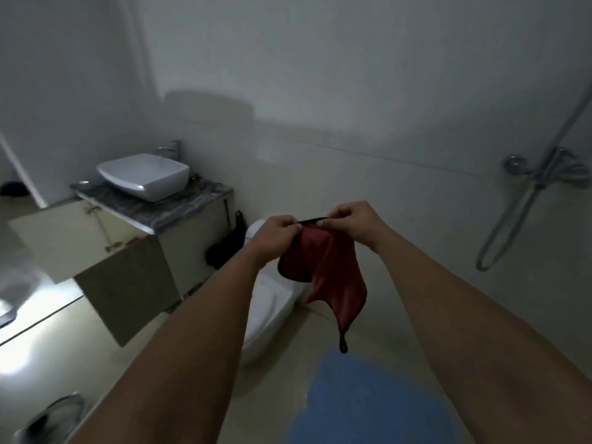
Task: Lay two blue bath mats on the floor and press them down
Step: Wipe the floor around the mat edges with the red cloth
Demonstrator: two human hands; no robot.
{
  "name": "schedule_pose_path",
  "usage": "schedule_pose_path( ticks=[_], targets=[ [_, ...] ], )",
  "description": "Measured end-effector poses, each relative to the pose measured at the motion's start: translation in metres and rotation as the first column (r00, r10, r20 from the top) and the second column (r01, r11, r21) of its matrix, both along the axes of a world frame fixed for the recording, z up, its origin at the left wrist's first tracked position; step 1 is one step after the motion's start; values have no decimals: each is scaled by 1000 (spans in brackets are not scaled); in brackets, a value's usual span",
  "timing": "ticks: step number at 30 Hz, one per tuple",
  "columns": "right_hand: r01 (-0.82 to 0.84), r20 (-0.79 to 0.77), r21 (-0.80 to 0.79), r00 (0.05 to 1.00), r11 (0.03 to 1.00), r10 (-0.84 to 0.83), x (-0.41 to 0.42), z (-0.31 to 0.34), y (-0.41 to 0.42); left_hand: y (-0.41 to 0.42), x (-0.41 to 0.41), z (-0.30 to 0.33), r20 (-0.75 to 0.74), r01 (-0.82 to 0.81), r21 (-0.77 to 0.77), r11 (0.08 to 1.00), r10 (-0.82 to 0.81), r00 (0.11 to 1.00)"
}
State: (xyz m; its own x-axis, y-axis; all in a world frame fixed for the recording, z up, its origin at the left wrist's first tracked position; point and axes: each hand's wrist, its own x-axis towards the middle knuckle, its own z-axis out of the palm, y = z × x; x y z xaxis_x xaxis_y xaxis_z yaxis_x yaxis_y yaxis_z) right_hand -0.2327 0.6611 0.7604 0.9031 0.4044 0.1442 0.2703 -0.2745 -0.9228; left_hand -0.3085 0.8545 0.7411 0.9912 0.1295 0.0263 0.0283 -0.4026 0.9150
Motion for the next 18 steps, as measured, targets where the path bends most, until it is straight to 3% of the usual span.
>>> schedule_pose_path(
  ticks=[4,10,13,18],
  targets=[
    [-212,-25,-30,977,977,211,18,6,71,56,-24,15,95,-255,240,937,239,966],
    [-450,-24,26,892,892,451,10,23,183,119,-84,44,253,-572,423,703,514,819],
    [-666,-94,-10,744,746,662,-26,43,250,150,-150,63,282,-709,459,535,669,687],
    [-876,-34,51,479,480,877,-120,79,340,169,-273,104,329,-827,505,247,830,450]
  ],
)
